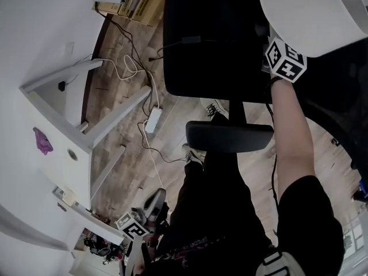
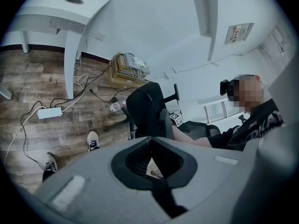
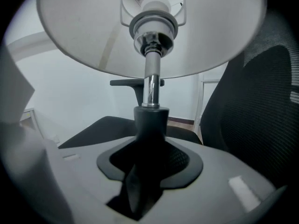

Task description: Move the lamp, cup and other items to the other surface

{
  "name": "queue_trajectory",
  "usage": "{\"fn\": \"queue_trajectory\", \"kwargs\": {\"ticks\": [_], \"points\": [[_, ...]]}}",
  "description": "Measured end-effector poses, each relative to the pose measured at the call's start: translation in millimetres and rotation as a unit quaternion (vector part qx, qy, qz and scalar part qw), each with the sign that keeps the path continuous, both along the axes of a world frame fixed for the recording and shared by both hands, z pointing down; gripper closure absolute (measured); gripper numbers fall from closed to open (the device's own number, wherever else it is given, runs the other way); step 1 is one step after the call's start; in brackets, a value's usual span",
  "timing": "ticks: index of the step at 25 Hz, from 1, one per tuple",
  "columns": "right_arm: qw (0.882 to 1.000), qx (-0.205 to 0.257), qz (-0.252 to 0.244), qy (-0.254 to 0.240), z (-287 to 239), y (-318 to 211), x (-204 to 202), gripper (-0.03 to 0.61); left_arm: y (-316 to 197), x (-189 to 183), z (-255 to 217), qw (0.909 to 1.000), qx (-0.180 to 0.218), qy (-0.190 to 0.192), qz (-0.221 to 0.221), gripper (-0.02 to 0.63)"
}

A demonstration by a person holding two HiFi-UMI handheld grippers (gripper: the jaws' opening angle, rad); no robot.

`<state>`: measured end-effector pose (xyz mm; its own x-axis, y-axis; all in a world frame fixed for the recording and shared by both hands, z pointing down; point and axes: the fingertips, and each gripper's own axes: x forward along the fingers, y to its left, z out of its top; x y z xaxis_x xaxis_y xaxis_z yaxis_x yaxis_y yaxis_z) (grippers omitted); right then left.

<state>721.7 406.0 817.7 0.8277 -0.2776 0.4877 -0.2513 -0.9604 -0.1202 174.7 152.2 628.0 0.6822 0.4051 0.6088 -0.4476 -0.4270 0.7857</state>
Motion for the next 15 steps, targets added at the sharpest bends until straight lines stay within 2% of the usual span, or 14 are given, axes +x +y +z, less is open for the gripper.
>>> {"fn": "queue_trajectory", "kwargs": {"ticks": [7,15], "points": [[1.0,-0.006,-0.001,0.002,16,3,-11,0.419,6,-13,13,0.9999,-0.016,-0.003,0.004,0.617],[0.998,-0.041,-0.051,-0.015,23,5,-24,0.406,7,-25,24,0.9992,-0.038,0.0,-0.016,0.617]]}}
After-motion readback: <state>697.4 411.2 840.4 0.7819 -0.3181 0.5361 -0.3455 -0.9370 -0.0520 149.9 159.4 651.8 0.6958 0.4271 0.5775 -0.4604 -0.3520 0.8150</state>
